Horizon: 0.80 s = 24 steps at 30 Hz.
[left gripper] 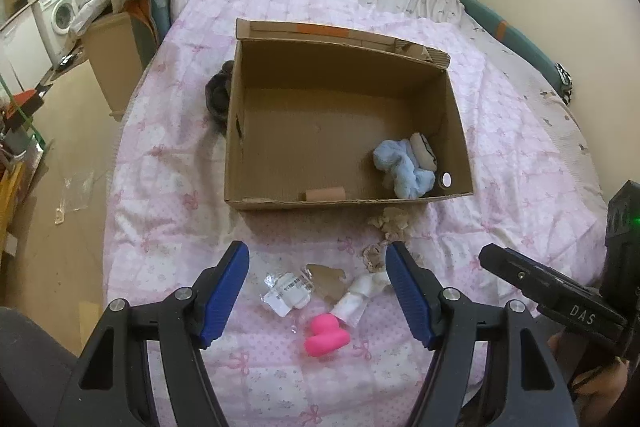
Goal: Organize soft objects
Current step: 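Withdraw both tools from the box back toward the remaining items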
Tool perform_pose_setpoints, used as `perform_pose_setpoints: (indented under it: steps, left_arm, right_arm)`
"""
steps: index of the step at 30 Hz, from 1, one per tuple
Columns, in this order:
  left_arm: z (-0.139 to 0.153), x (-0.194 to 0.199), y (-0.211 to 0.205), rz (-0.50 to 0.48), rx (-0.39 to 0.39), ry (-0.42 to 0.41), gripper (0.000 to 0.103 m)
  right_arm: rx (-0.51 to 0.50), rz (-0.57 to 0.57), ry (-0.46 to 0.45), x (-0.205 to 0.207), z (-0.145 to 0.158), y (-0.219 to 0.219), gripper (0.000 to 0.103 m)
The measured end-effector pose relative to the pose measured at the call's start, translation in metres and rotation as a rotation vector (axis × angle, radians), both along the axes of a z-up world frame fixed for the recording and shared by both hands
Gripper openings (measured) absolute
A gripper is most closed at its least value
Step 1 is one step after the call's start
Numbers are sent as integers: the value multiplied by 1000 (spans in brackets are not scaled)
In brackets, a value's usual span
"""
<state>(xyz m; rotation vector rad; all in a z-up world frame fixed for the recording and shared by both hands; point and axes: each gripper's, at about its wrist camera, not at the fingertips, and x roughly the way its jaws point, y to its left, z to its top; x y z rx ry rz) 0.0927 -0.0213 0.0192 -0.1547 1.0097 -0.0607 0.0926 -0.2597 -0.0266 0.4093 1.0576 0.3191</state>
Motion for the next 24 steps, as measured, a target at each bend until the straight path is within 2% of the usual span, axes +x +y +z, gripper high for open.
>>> perform_pose_setpoints:
  steps: [6, 11, 14, 19, 21, 24]
  left_arm:
    - [-5, 7, 9, -6, -15, -7, 68]
    - [-22, 10, 9, -48, -48, 32, 68]
    - [-24, 11, 9, -71, -20, 18, 68]
    - [-32, 20, 27, -15, -54, 31, 68]
    - [-32, 20, 33, 24, -59, 37, 68]
    - [-30, 18, 32, 19, -62, 53, 68]
  right_arm:
    - [-6, -25, 21, 4, -6, -2, 79]
    - [-7, -41, 33, 10, -11, 6, 79]
    - [-27, -33, 31, 15, -13, 14, 79]
    - [-69, -27, 33, 16, -16, 17, 79]
    - [-55, -36, 42, 16, -18, 13, 79]
    - [-51, -43, 39, 17, -17, 12, 79]
